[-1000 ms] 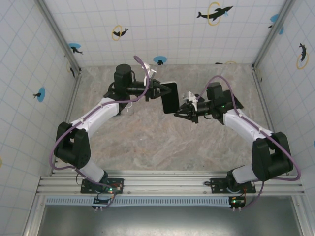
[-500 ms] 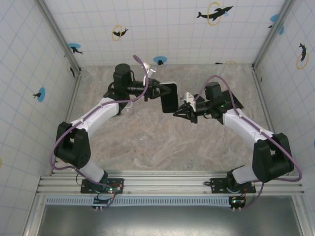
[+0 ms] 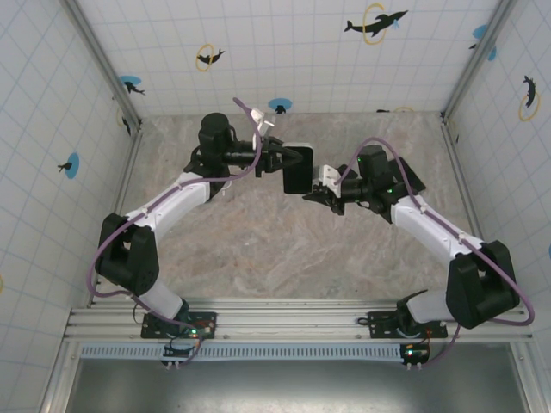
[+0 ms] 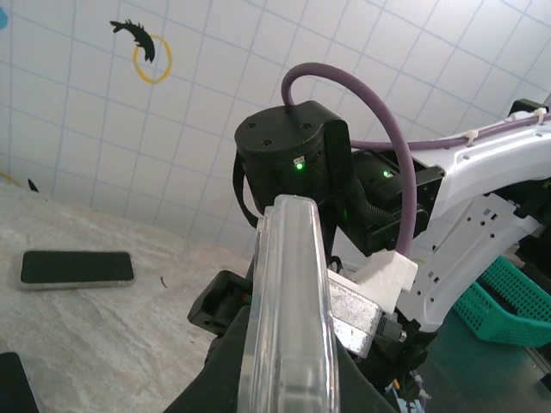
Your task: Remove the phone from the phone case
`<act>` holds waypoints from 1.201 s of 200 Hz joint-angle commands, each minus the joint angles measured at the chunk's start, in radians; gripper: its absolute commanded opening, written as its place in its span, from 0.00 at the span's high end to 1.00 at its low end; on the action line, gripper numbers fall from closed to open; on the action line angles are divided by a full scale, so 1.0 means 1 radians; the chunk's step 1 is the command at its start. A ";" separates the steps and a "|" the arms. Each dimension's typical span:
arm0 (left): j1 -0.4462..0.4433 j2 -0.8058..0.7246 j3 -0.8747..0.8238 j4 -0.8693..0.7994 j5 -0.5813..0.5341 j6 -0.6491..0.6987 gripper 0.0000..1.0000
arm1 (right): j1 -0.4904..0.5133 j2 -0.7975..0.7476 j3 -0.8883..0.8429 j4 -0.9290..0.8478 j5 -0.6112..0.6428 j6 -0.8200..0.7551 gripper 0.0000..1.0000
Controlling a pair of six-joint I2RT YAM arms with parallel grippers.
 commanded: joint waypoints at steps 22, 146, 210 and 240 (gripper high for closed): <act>-0.085 -0.013 -0.013 -0.057 0.161 -0.211 1.00 | -0.009 -0.034 -0.031 0.341 0.207 -0.025 0.97; -0.074 -0.009 -0.010 -0.037 0.123 -0.218 1.00 | -0.005 -0.080 -0.087 0.439 0.234 0.079 0.97; -0.061 -0.008 -0.009 -0.021 0.064 -0.220 1.00 | -0.015 -0.120 -0.151 0.554 0.096 0.365 0.86; -0.048 -0.012 0.002 -0.020 0.006 -0.214 1.00 | -0.015 -0.125 -0.158 0.514 0.078 0.399 0.81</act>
